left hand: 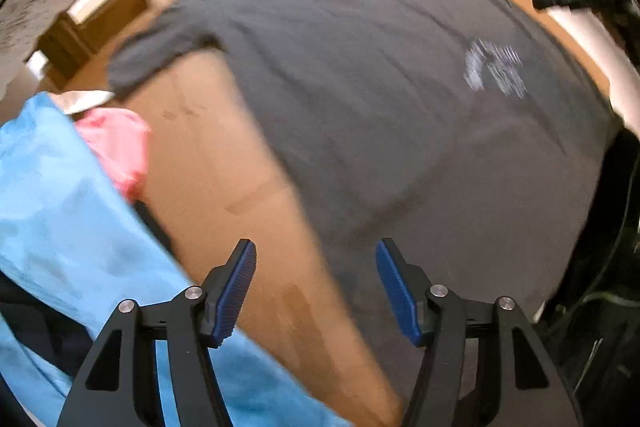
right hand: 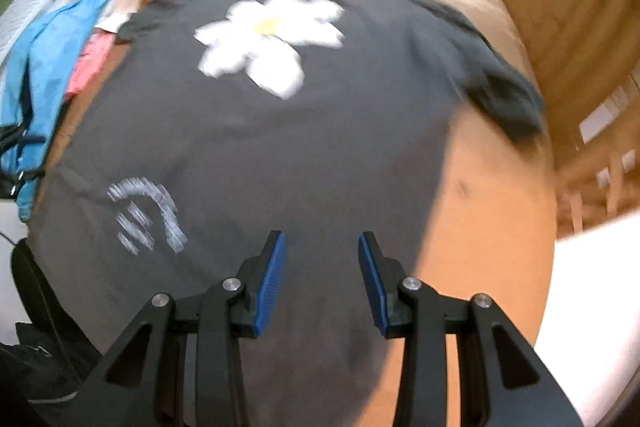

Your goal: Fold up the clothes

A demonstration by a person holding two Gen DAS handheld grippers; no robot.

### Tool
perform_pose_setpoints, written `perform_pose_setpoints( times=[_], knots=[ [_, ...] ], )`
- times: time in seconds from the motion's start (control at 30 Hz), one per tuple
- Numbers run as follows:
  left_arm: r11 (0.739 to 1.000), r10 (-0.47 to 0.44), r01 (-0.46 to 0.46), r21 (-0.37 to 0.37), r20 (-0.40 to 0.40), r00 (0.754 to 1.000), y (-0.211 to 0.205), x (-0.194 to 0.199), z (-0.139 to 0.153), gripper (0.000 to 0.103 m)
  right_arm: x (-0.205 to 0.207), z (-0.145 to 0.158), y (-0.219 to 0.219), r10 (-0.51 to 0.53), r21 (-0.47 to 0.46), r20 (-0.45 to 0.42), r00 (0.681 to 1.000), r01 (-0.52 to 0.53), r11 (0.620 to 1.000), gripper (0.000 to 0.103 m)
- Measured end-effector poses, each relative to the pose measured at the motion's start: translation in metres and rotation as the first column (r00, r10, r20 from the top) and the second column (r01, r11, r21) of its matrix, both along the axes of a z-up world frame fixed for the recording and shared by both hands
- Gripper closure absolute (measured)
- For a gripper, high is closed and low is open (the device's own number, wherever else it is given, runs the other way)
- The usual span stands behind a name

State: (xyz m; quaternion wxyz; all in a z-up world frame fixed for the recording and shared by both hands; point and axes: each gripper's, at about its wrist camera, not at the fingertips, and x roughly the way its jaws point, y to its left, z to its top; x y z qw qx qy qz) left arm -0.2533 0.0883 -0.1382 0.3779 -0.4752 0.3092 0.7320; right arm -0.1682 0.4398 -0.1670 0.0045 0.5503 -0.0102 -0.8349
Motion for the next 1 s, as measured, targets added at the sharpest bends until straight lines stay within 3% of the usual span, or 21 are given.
perform_pose_setpoints(
  times=[0.07,0.13,0.3,0.43,0.57,0.67,0.73,0.77,1.0],
  knots=[
    [0.998,0.062,-0.061,0.023,-0.038,0.997,-0.006,-0.028,0.014,0.043,-0.03,0.016,-0.018,0.054,-0.001,-0.028,0.998,-0.054,0.999,0.065],
    [0.991,0.129,-0.126,0.053,-0.06,0.99,-0.014,-0.055,0.026,0.043,-0.068,0.03,-0.039,0.104,0.0,-0.053,0.993,-0.104,0.995,0.057],
    [0.975,0.22,-0.214,0.06,-0.111,0.969,-0.01,-0.136,0.028,0.042,-0.183,0.053,-0.097,0.211,-0.007,-0.108,0.972,-0.213,0.977,0.057],
    [0.975,0.224,-0.222,0.03,-0.121,0.967,0.002,-0.194,0.004,0.042,-0.271,0.051,-0.155,0.286,-0.038,-0.11,0.952,-0.292,0.956,0.057],
    [0.968,0.248,-0.244,0.057,-0.089,0.965,0.002,-0.23,-0.012,0.042,-0.347,0.021,-0.208,0.342,-0.03,-0.078,0.936,-0.346,0.938,0.058],
    [0.967,0.248,-0.244,0.068,-0.06,0.967,0.003,-0.249,-0.022,0.042,-0.378,-0.008,-0.228,0.354,-0.022,-0.038,0.934,-0.355,0.934,0.066],
    [0.97,0.239,-0.236,0.057,-0.061,0.969,0.009,-0.253,-0.025,0.042,-0.393,-0.025,-0.235,0.353,-0.01,-0.012,0.935,-0.353,0.935,0.087],
    [0.971,0.234,-0.232,0.051,-0.061,0.97,0.012,-0.256,-0.026,0.042,-0.398,-0.033,-0.236,0.349,-0.001,0.0,0.937,-0.349,0.937,0.09],
    [0.981,0.194,-0.195,-0.011,-0.054,0.98,0.032,-0.266,-0.037,0.042,-0.408,-0.044,-0.209,0.28,-0.053,-0.012,0.96,-0.28,0.958,0.093]
  ],
)
